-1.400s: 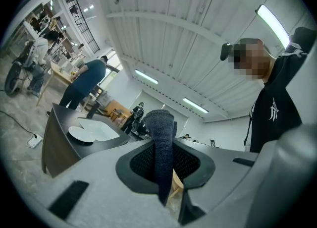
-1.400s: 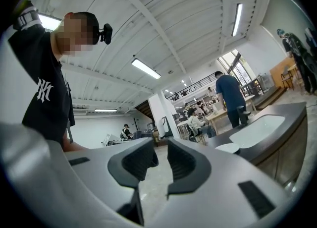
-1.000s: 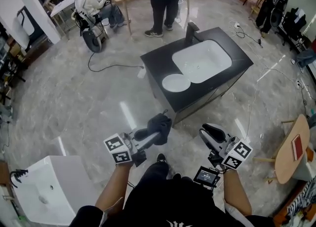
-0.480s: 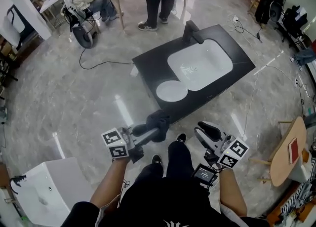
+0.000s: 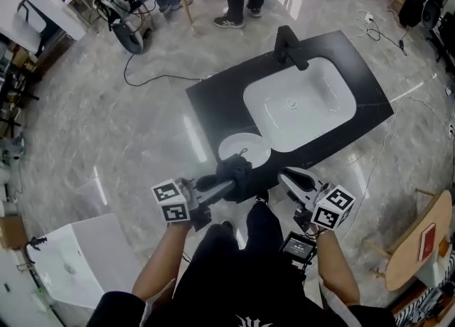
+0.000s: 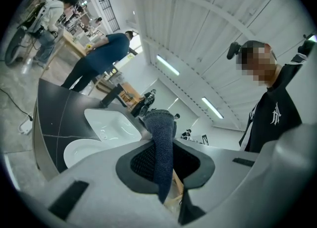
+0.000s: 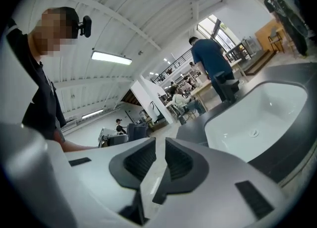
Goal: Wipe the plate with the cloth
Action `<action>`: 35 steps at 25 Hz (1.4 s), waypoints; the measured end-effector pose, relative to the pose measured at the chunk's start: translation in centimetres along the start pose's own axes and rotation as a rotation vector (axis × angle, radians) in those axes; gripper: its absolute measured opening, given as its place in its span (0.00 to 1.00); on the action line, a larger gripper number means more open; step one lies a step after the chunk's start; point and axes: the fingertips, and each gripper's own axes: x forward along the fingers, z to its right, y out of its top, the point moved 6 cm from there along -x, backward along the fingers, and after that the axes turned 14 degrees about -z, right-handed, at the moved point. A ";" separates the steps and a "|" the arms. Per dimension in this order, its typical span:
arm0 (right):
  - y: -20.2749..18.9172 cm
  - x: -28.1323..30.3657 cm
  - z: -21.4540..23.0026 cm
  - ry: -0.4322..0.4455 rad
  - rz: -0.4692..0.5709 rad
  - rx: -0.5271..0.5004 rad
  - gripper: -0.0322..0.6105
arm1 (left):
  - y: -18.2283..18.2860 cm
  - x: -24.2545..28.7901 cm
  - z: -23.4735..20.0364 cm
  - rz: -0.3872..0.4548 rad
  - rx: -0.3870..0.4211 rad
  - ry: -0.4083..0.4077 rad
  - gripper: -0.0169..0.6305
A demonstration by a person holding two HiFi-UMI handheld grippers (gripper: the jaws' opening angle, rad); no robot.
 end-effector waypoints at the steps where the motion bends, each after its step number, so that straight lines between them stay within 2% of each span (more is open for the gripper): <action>1: -0.1 0.7 1.2 0.006 -0.027 0.023 0.13 | 0.2 0.6 -0.8 -0.006 -0.008 0.011 0.11; 4: -0.9 2.7 4.5 0.020 -0.106 0.126 0.13 | 0.8 1.9 -2.7 -0.006 -0.032 0.028 0.11; 9: -3.2 5.9 9.4 0.009 -0.244 0.342 0.17 | 0.9 3.6 -5.9 -0.019 -0.081 0.011 0.11; 12: -3.9 7.2 11.5 0.004 -0.296 0.454 0.19 | 0.3 4.8 -7.9 -0.048 -0.143 -0.024 0.11; 15: -4.2 8.6 12.7 -0.010 -0.336 0.522 0.19 | -0.4 6.0 -9.8 -0.102 -0.198 -0.036 0.11; 20: -5.6 10.1 14.1 -0.047 -0.440 0.594 0.20 | -1.5 8.1 -12.0 -0.183 -0.269 -0.031 0.11; 29: -5.5 11.2 14.6 -0.023 -0.459 0.639 0.12 | -1.8 10.1 -14.8 -0.298 -0.402 0.012 0.11; 32: -5.5 11.3 14.6 -0.024 -0.453 0.648 0.09 | -1.6 11.3 -15.2 -0.382 -0.425 0.049 0.11; 35: -5.5 11.4 14.6 -0.024 -0.452 0.656 0.09 | -1.5 12.3 -15.7 -0.528 -0.381 0.148 0.11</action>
